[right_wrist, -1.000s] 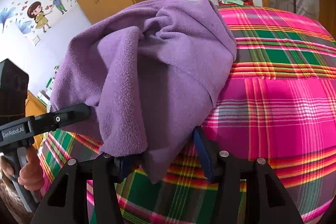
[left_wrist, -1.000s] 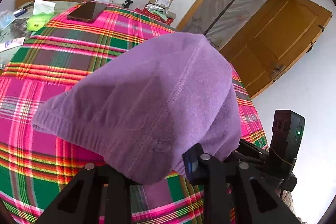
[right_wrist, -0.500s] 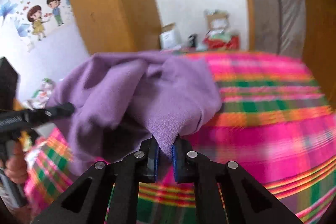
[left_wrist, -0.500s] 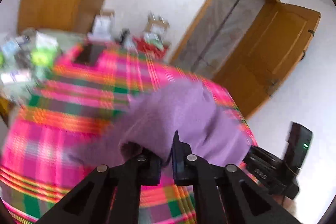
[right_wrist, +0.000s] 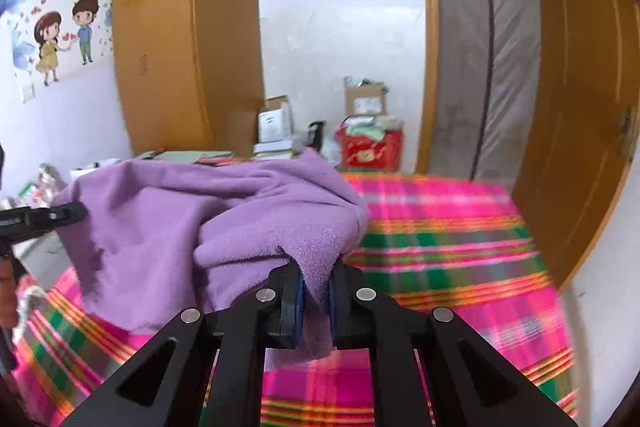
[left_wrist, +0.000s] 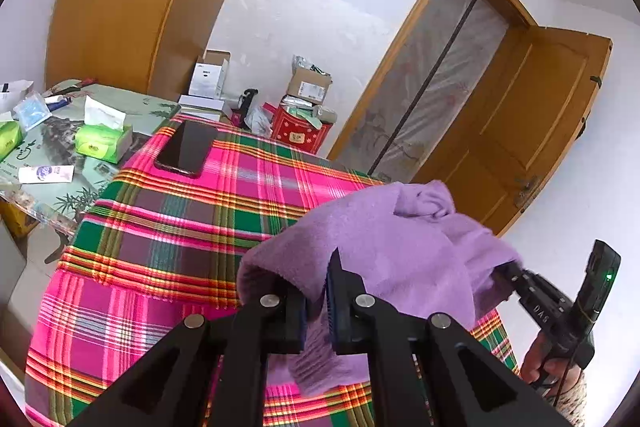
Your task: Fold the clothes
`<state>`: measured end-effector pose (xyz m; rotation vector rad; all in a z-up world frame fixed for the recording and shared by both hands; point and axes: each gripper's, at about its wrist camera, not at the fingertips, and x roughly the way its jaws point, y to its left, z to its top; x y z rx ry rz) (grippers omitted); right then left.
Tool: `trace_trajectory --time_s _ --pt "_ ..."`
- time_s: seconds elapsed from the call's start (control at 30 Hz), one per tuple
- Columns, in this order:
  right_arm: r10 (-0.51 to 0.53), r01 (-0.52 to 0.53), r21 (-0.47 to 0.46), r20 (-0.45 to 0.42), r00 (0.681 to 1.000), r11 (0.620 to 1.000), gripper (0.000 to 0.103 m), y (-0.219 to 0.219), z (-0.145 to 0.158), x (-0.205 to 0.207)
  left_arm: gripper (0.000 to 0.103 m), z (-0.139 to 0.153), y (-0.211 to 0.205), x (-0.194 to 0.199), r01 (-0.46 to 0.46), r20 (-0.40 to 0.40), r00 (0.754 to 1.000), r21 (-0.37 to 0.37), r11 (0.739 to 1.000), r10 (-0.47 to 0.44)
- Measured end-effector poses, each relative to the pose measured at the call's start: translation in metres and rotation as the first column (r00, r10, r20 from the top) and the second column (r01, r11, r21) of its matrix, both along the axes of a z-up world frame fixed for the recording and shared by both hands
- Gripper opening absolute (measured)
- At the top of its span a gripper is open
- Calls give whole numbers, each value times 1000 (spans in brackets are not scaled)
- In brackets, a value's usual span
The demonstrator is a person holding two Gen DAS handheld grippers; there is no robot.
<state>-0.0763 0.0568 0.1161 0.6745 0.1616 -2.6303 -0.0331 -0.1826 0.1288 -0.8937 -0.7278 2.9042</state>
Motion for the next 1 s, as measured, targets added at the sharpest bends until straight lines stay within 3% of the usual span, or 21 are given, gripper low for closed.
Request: trace_trajectory --time_s 0.4,0.5,0.67,0.8,1.0 --pt "-86 135 200 -235 968 970 10 14 25 11 8 12 -4 18 28 -56 998 45 999 -26" --pt "-61 116 261 -210 976 958 10 13 18 20 8 15 -4 25 16 -65 998 21 1000 -15" --pt "14 4 288 -59 998 958 10 3 -20 10 8 2 -17 24 -42 -13 999 20 999 42" --pt "46 -49 244 17 999 969 10 -12 -36 -3 8 -11 -35 19 -109 32 994 28 994 108" --pt "62 -78 206 83 995 975 14 -35 -47 -29 10 -38 -52 7 -178 114 977 -27 984 180"
